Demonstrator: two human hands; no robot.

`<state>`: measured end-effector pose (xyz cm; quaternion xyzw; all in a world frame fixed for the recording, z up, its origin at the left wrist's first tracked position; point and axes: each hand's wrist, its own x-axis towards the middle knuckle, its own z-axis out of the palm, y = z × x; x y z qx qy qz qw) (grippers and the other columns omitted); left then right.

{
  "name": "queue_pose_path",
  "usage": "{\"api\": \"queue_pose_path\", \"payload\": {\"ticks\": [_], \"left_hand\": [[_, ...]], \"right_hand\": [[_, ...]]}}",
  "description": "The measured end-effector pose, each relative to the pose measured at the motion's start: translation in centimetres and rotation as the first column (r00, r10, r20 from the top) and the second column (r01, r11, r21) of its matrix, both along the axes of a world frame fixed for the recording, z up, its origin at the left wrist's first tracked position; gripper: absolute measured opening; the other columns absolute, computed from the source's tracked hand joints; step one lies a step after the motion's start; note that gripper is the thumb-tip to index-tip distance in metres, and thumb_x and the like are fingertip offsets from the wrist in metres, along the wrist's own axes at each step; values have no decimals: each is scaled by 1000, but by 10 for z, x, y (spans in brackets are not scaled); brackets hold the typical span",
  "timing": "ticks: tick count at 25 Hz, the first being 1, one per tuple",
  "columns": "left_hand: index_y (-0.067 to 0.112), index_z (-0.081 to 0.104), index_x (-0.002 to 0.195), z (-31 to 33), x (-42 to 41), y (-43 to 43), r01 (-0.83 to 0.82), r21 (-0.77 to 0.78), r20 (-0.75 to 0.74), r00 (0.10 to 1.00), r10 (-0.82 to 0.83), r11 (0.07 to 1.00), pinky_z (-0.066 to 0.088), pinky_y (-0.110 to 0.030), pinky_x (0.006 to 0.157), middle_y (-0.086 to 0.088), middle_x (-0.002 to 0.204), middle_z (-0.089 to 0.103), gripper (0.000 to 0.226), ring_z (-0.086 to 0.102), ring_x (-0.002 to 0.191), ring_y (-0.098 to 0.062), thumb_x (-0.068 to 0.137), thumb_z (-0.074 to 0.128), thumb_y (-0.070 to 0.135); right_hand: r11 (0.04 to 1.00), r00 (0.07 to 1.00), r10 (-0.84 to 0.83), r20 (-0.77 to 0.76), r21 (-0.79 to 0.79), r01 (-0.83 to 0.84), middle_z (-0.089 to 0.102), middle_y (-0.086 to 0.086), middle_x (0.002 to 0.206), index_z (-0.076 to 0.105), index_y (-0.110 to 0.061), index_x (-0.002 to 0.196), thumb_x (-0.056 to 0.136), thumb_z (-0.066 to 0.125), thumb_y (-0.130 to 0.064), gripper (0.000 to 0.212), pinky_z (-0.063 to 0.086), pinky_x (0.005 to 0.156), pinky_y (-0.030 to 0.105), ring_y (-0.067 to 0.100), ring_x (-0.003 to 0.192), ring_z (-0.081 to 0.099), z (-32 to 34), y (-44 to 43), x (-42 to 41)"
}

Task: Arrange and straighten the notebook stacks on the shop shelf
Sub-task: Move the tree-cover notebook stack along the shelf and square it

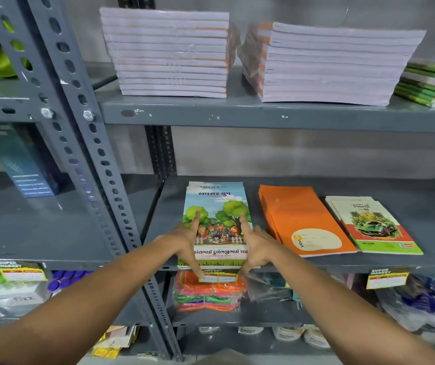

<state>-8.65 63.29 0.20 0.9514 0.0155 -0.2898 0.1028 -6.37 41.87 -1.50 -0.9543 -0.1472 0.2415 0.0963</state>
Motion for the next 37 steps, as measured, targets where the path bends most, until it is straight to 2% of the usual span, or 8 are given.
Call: {"api": "queue_pose_path", "payload": {"ticks": [2, 4, 6, 10, 15, 22, 32, 37], "left_hand": [[34, -40, 136, -2, -1, 0, -32, -12, 45, 998, 33, 999, 27, -50, 112, -24, 156, 4, 165, 17, 142, -40, 39, 92, 51], [31, -32, 142, -3, 1, 2, -43, -28, 89, 995, 45, 999, 31, -47, 111, -21, 154, 17, 163, 25, 140, -38, 40, 93, 49], [26, -22, 147, -1, 6, 6, -42, -39, 124, 991, 47, 998, 35, -44, 108, -17, 150, 29, 158, 33, 135, -35, 41, 93, 47], [26, -3, 148, 5, 14, 15, -28, -18, 194, 981, 31, 999, 46, -38, 92, -13, 131, 49, 142, 51, 116, -32, 45, 93, 42], [23, 9, 142, 2, 12, 16, -56, -20, 267, 962, 60, 998, 52, -38, 80, -6, 101, 52, 130, 55, 92, -26, 45, 93, 42], [22, 6, 144, -3, 10, 14, -100, -45, 273, 956, 109, 994, 52, -42, 88, -10, 112, 57, 135, 57, 101, -30, 44, 96, 34], [20, 16, 137, -7, 5, 17, -122, -70, 314, 939, 137, 990, 53, -43, 82, -8, 104, 57, 126, 57, 97, -29, 41, 96, 33], [16, 23, 132, -10, 3, 19, -146, -100, 278, 946, 168, 984, 50, -41, 88, -6, 110, 57, 122, 56, 103, -28, 37, 94, 45]], "right_hand": [[999, 1000, -12, 22, 41, 11, 19, 19, 155, -29, -33, 143, 44, 94, -42, 158, 38, 104, 47, 38, 134, 38, -1, -2, 0], [997, 998, -6, 69, 75, 1, 38, 16, 142, -22, -31, 146, 46, 93, -40, 153, 44, 95, 41, 33, 122, 50, -2, -5, 2], [997, 996, 6, 93, 82, -14, 47, 13, 134, -14, -27, 148, 48, 93, -42, 147, 45, 88, 37, 31, 118, 52, -1, -5, 6], [998, 995, 31, 92, 47, -35, 48, 12, 131, -10, -26, 150, 51, 93, -38, 143, 45, 85, 37, 32, 117, 52, 0, 0, 10], [996, 996, 2, 89, 92, -11, 47, 13, 133, -6, -27, 150, 54, 93, -33, 138, 44, 88, 37, 34, 121, 50, 1, -1, 19], [998, 993, 31, 115, 57, -38, 51, 15, 130, -4, -23, 150, 56, 91, -37, 135, 46, 89, 39, 34, 119, 51, 0, 1, 21], [971, 988, -120, 102, 218, 96, 50, 12, 131, 5, -36, 148, 56, 91, -32, 126, 41, 98, 43, 33, 124, 47, -10, -7, 12], [959, 982, -180, 62, 235, 161, 48, 12, 139, 3, -19, 150, 53, 92, -34, 132, 40, 102, 41, 30, 127, 46, -9, -7, 9]]}}
